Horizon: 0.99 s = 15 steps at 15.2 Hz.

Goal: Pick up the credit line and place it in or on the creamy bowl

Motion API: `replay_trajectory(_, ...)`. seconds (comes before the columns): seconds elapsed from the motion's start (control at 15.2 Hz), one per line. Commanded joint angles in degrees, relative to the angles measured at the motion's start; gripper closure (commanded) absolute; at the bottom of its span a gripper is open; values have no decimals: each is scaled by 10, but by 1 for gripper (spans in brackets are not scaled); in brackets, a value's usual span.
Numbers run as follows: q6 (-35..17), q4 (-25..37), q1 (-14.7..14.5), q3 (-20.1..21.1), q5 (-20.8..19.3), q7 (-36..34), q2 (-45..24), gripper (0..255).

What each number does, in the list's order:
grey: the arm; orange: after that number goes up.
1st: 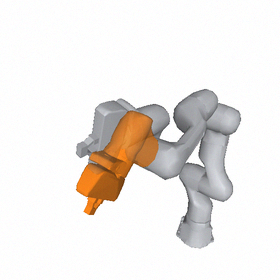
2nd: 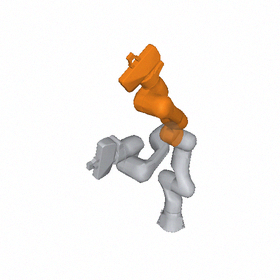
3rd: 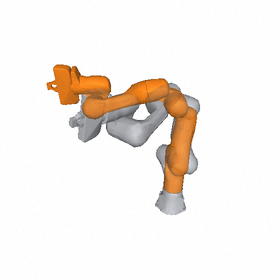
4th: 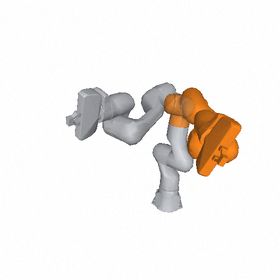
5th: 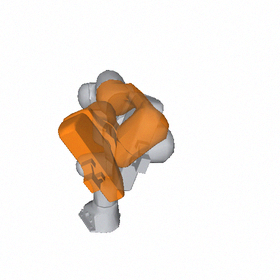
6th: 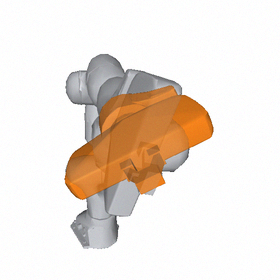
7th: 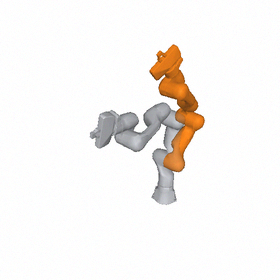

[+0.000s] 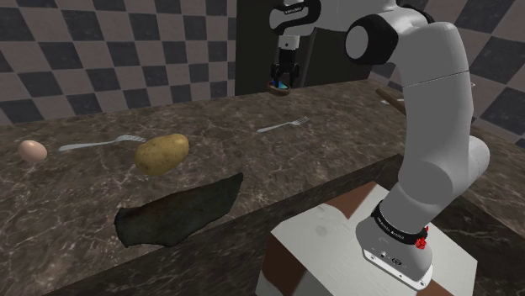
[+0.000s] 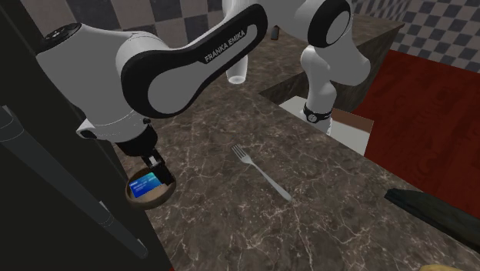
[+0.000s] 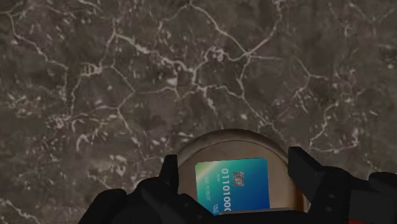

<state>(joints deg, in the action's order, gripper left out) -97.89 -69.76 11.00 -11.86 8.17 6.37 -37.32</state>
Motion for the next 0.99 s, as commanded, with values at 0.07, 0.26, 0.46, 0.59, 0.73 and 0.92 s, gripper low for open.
replay_trajectory(0.07, 0, 0, 0, 0, 0, 0, 0, 0)
replay_trajectory(0.26, 21, 24, 2, 0, 0, -1, -3, 0)
replay_trajectory(0.46, 85, 106, 11, 0, 1, -4, -20, 0)
replay_trajectory(0.59, 85, 106, 11, 0, 1, -4, -20, 0)
replay_trajectory(0.73, 85, 106, 11, 0, 1, -4, -20, 0)
replay_trajectory(0.92, 85, 106, 11, 0, 1, -4, -20, 0)
